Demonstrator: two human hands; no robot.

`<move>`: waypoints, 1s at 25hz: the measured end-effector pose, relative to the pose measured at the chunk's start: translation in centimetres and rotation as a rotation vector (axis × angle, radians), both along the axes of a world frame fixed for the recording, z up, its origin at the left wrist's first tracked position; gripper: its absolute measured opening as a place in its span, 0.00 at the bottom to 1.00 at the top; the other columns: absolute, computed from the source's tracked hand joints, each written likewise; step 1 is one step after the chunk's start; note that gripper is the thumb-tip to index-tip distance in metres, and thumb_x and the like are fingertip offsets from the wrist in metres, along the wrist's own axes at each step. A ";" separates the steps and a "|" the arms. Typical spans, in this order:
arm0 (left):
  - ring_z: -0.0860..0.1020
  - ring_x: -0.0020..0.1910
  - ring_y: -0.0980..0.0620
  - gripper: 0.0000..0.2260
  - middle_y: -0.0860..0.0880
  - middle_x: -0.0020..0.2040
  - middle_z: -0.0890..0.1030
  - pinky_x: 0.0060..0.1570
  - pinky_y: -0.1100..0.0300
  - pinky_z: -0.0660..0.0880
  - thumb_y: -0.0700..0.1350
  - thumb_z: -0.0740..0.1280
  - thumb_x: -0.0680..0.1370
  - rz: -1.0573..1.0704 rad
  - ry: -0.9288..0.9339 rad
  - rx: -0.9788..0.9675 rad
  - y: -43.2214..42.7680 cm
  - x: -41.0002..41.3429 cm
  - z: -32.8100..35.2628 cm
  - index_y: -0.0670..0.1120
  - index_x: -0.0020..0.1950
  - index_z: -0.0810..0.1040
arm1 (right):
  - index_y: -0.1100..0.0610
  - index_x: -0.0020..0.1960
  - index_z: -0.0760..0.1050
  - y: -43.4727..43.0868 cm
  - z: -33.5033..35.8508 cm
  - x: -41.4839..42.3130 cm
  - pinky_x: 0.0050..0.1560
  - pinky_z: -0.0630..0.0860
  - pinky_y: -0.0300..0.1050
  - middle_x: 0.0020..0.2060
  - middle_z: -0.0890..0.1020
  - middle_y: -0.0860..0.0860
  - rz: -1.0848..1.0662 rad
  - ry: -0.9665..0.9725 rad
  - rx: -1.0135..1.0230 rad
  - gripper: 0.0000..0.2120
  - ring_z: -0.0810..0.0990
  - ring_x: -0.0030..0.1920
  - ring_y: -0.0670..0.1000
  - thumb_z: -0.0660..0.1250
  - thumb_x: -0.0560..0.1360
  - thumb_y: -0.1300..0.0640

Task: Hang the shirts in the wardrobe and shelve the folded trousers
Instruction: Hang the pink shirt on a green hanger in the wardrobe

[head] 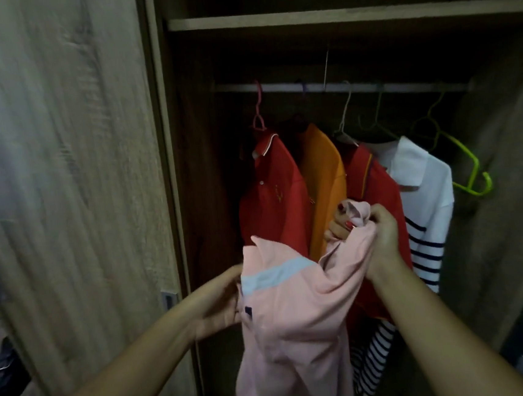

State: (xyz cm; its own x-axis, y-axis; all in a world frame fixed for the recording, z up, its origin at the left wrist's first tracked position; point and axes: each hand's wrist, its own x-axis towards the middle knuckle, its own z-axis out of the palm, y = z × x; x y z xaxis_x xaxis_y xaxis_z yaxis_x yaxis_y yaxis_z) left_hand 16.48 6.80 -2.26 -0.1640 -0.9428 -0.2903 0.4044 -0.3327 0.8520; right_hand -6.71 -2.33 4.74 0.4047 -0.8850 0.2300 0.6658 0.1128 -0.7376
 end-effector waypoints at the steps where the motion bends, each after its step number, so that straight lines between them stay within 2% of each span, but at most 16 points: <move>1: 0.84 0.37 0.51 0.14 0.44 0.41 0.85 0.41 0.56 0.82 0.47 0.66 0.71 0.027 -0.005 -0.022 0.1 -0.1 0.1 0.41 0.51 0.81 | 0.57 0.27 0.75 0.0 -0.2 -0.1 0.26 0.68 0.37 0.21 0.71 0.51 0.004 0.079 -0.017 0.10 0.68 0.21 0.49 0.63 0.59 0.50; 2: 0.84 0.38 0.50 0.12 0.43 0.40 0.85 0.43 0.55 0.82 0.43 0.66 0.71 0.064 0.017 -0.046 0.0 -0.2 0.2 0.40 0.51 0.80 | 0.59 0.30 0.79 -0.4 -0.7 -0.2 0.26 0.69 0.37 0.22 0.75 0.52 -0.012 0.199 -0.027 0.16 0.71 0.22 0.50 0.63 0.61 0.46; 4: 0.84 0.37 0.50 0.08 0.43 0.40 0.84 0.44 0.54 0.82 0.39 0.65 0.72 0.119 0.083 -0.128 0.0 -0.4 0.7 0.40 0.49 0.79 | 0.60 0.34 0.83 -0.5 -1.8 -0.5 0.23 0.68 0.35 0.23 0.79 0.54 0.023 0.550 -0.086 0.26 0.73 0.23 0.50 0.57 0.71 0.41; 5: 0.83 0.34 0.51 0.04 0.43 0.38 0.83 0.42 0.54 0.82 0.38 0.65 0.74 0.157 0.117 -0.168 -0.1 -0.6 1.0 0.41 0.46 0.79 | 0.58 0.36 0.84 -0.2 -2.3 -0.5 0.22 0.68 0.35 0.23 0.79 0.53 0.032 0.757 -0.134 0.24 0.73 0.24 0.51 0.58 0.73 0.42; 7: 0.80 0.30 0.53 0.08 0.45 0.34 0.80 0.37 0.57 0.82 0.36 0.64 0.76 0.218 0.160 -0.221 -0.3 -1.3 1.7 0.43 0.38 0.78 | 0.52 0.44 0.83 0.8 -4.0 -0.7 0.25 0.69 0.32 0.28 0.79 0.52 0.016 1.116 -0.289 0.08 0.74 0.28 0.48 0.67 0.74 0.51; 9: 0.79 0.27 0.55 0.14 0.46 0.31 0.78 0.34 0.59 0.81 0.35 0.63 0.77 0.237 0.177 -0.277 -0.3 -2.1 2.5 0.45 0.31 0.76 | 0.54 0.48 0.81 1.9 -5.2 -1.0 0.35 0.74 0.36 0.37 0.80 0.57 0.028 1.238 -0.404 0.05 0.77 0.34 0.47 0.69 0.73 0.60; 11: 0.77 0.26 0.55 0.13 0.46 0.30 0.77 0.31 0.60 0.80 0.34 0.62 0.76 0.242 0.206 -0.321 -0.1 -2.5 3.0 0.43 0.32 0.73 | 0.61 0.49 0.80 2.5 -5.2 -1.4 0.44 0.75 0.40 0.43 0.81 0.61 0.022 1.177 -0.432 0.05 0.78 0.42 0.51 0.67 0.74 0.63; 12: 0.78 0.26 0.54 0.11 0.45 0.30 0.77 0.32 0.60 0.80 0.34 0.62 0.74 0.233 0.236 -0.331 0.1 -2.5 3.3 0.43 0.33 0.74 | 0.63 0.50 0.79 2.8 -4.9 -1.4 0.44 0.74 0.38 0.43 0.80 0.61 0.018 1.134 -0.442 0.06 0.77 0.44 0.52 0.66 0.75 0.64; 13: 0.79 0.29 0.53 0.08 0.44 0.31 0.79 0.34 0.59 0.81 0.34 0.62 0.73 0.212 0.280 -0.333 0.3 -2.3 3.6 0.41 0.35 0.75 | 0.65 0.50 0.78 3.1 -4.4 -1.5 0.42 0.73 0.34 0.41 0.79 0.60 -0.011 1.112 -0.441 0.06 0.76 0.43 0.51 0.65 0.76 0.65; 15: 0.80 0.34 0.51 0.03 0.44 0.33 0.80 0.41 0.57 0.80 0.35 0.64 0.68 0.132 0.373 -0.340 0.6 -1.5 4.0 0.41 0.39 0.76 | 0.61 0.48 0.77 3.3 -3.9 -1.4 0.35 0.69 0.31 0.37 0.74 0.56 -0.090 1.045 -0.403 0.05 0.72 0.37 0.48 0.62 0.77 0.63; 17: 0.77 0.33 0.52 0.06 0.48 0.32 0.78 0.39 0.57 0.78 0.37 0.67 0.65 0.082 0.355 -0.323 0.5 -0.5 4.1 0.42 0.41 0.75 | 0.56 0.45 0.74 3.4 -3.8 -1.1 0.33 0.69 0.33 0.34 0.76 0.51 -0.112 0.921 -0.294 0.07 0.73 0.34 0.45 0.60 0.79 0.61; 19: 0.81 0.36 0.52 0.15 0.44 0.42 0.81 0.37 0.58 0.81 0.34 0.70 0.67 0.142 0.193 -0.312 -0.1 0.2 3.4 0.41 0.53 0.77 | 0.56 0.46 0.72 3.6 -3.7 -0.6 0.30 0.71 0.33 0.33 0.78 0.47 -0.090 0.831 -0.199 0.06 0.76 0.32 0.41 0.58 0.80 0.61; 21: 0.82 0.41 0.51 0.19 0.42 0.51 0.81 0.38 0.59 0.81 0.32 0.69 0.71 0.305 0.045 -0.346 -0.4 0.8 2.7 0.44 0.61 0.75 | 0.56 0.46 0.73 3.6 -3.4 -0.3 0.36 0.74 0.37 0.34 0.79 0.48 -0.076 0.723 -0.118 0.07 0.77 0.35 0.42 0.57 0.80 0.62; 23: 0.80 0.39 0.52 0.16 0.41 0.48 0.80 0.35 0.62 0.79 0.34 0.70 0.71 0.374 -0.121 -0.420 -0.1 1.9 2.5 0.44 0.57 0.77 | 0.56 0.45 0.73 3.3 -3.0 -0.6 0.45 0.74 0.44 0.35 0.79 0.49 -0.079 0.662 -0.065 0.08 0.77 0.39 0.47 0.57 0.79 0.63; 25: 0.77 0.35 0.52 0.09 0.41 0.42 0.79 0.32 0.64 0.74 0.37 0.71 0.72 0.345 -0.359 -0.441 0.3 3.2 2.6 0.42 0.52 0.82 | 0.54 0.42 0.72 2.7 -2.6 -1.3 0.43 0.71 0.43 0.30 0.77 0.46 -0.144 0.758 -0.075 0.10 0.74 0.37 0.46 0.58 0.79 0.64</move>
State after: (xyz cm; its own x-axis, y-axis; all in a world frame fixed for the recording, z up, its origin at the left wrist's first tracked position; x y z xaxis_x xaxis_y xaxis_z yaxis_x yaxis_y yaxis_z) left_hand 19.72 7.11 0.34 0.2032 -0.9669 0.1544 0.0908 0.1756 0.9803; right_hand -8.05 0.35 2.10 0.3580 -0.9337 -0.0022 -0.0193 -0.0051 -0.9998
